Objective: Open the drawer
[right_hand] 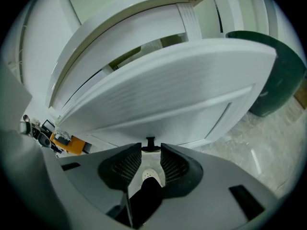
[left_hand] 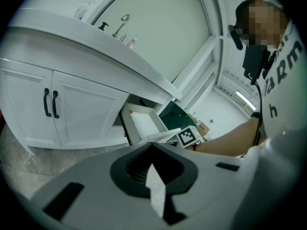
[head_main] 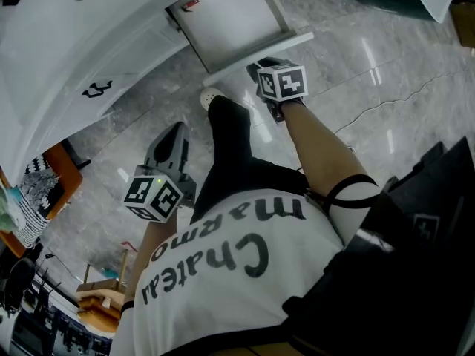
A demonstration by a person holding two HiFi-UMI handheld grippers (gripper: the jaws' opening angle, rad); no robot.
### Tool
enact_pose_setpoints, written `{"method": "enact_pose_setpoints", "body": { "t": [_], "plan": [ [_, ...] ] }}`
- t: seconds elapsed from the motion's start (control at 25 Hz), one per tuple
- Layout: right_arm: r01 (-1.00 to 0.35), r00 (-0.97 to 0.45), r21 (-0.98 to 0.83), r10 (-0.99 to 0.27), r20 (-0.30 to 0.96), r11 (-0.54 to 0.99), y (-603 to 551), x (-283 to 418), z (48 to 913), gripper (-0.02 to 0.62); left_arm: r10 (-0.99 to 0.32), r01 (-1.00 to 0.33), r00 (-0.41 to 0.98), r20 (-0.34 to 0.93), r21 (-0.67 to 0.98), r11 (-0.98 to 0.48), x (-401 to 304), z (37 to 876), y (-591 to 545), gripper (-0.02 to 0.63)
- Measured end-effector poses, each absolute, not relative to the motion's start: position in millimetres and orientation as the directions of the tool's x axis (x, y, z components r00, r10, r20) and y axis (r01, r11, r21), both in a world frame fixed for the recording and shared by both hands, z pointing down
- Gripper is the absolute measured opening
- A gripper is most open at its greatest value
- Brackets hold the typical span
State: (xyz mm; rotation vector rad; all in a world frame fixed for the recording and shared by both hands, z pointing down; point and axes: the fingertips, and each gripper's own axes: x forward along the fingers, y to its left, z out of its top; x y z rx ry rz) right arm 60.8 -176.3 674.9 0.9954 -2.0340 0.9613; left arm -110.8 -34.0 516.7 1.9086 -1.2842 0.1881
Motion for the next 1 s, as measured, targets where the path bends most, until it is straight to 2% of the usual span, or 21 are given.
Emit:
{"method": "enact_pose_setpoints", "body": {
  "t": [0.28,0.6,1.0],
  "plan": [
    [-0.851,-0.436,-0.282,-0.297,0.850,0.443,-174.0,62.8,674.4,0.130,-0.681,-0.833,0.475,0.557,0.534,-0.144,-116.9,513.5,-37.2,-0.008],
    [-0.825,-0.409,-0.273,-0.188,0.893,0.496,-175.2,58.3,677.7,0.132,-0.681,-0.834,0.487,0.546,0.524,-0.176,-122.7,495.8,-103.7,-0.008],
    [-0.807,-0.376,-0.327,-0.001,0.927,0.492,-172.3,61.1,675.4,0.136,-0.660,-0.837,0.512,0.550,0.490,-0.242,-120.2,468.1,-170.5,-0.008]
  ]
}}
